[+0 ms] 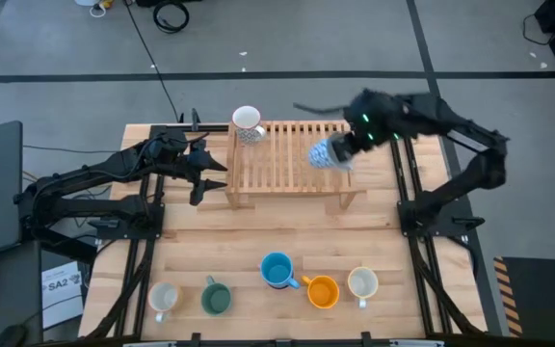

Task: Place coffee mugs
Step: Put the right blue mug on the shelf

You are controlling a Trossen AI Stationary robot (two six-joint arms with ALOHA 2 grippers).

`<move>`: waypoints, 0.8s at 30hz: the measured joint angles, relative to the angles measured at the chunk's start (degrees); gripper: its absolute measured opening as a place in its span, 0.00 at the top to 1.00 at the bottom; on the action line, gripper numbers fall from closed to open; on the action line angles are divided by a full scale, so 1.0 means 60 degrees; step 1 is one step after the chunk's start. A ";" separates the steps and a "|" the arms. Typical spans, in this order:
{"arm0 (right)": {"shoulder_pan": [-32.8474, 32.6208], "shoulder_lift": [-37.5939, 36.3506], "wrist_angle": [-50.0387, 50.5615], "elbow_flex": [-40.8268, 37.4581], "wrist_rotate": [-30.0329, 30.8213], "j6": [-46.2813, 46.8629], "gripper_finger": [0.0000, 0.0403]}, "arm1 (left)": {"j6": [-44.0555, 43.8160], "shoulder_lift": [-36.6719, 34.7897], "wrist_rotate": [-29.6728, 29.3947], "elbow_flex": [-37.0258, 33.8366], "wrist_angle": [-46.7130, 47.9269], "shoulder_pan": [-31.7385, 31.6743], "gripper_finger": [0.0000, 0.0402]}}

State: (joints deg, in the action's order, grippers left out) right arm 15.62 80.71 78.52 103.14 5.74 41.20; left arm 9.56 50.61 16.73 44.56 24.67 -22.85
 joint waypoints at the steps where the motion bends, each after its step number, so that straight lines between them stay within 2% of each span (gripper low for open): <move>1: 0.0312 0.0296 -0.0015 0.0320 -0.0158 -0.0344 0.92 | 0.0000 0.0000 0.0004 0.0000 0.0000 0.0000 0.43; 9: 0.2194 0.2794 -0.0070 0.2581 -0.1754 -0.2619 0.92 | 0.0000 -0.0003 0.0001 0.0000 0.0000 0.0000 0.43; 14: 0.2806 0.4315 -0.0028 0.3989 -0.2472 -0.3637 0.92 | 0.0000 0.0000 0.0002 0.0000 0.0002 0.0000 0.43; 18: 0.3049 0.5399 0.0298 0.5251 -0.2644 -0.4002 0.92 | 0.0000 0.0000 0.0002 0.0000 0.0000 0.0000 0.43; 24: 0.3307 0.5792 0.0116 0.5106 -0.2938 -0.4336 0.92 | 0.0000 -0.0001 0.0000 0.0000 0.0000 0.0000 0.43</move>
State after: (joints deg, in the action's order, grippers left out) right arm 35.46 115.46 79.21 133.78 -11.89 15.18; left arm 9.56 50.60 16.73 44.56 24.67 -22.85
